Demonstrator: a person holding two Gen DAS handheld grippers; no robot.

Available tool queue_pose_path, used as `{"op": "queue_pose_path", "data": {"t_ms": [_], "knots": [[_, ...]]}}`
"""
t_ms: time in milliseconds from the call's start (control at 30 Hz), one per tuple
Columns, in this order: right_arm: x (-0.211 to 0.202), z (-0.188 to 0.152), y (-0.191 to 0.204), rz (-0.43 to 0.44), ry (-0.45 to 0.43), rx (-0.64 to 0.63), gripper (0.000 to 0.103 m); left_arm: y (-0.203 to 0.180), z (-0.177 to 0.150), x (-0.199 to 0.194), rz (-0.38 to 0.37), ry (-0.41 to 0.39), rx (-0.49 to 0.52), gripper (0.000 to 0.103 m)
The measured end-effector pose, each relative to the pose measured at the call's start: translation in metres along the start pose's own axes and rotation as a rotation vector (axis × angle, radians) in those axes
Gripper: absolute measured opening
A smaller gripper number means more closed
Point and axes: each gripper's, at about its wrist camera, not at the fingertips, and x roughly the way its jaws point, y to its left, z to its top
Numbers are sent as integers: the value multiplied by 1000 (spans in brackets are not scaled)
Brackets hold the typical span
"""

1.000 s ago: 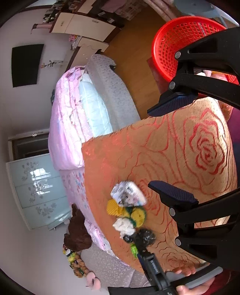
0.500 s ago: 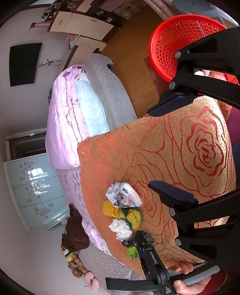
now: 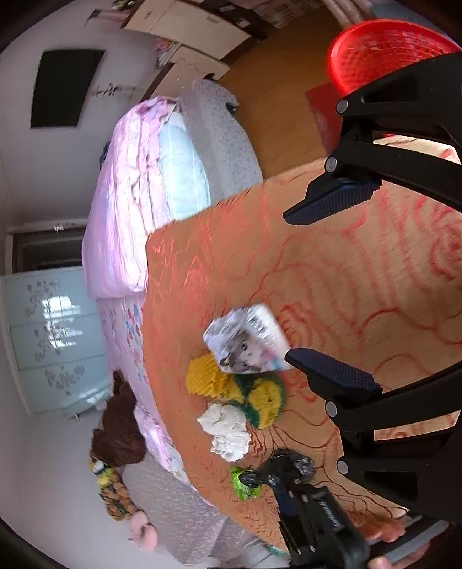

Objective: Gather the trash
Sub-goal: 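Grasp the black plastic bag with the left tool while the right tool grasps the cat-printed snack bag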

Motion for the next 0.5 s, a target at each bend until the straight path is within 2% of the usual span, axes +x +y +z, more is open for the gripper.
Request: {"op": "queue_pose_path", "data": {"t_ms": [233, 367, 433, 500], "knots": [[26, 22, 24, 7, 23, -93, 69, 1, -2, 1, 2, -6, 1, 31], [50, 31, 32, 16, 76, -125, 69, 2, -2, 1, -4, -4, -3, 31], [57, 31, 34, 9, 86, -134, 65, 2, -3, 1, -8, -5, -6, 31], [59, 31, 34, 17, 94, -132, 54, 2, -3, 1, -8, -6, -7, 31]]}}
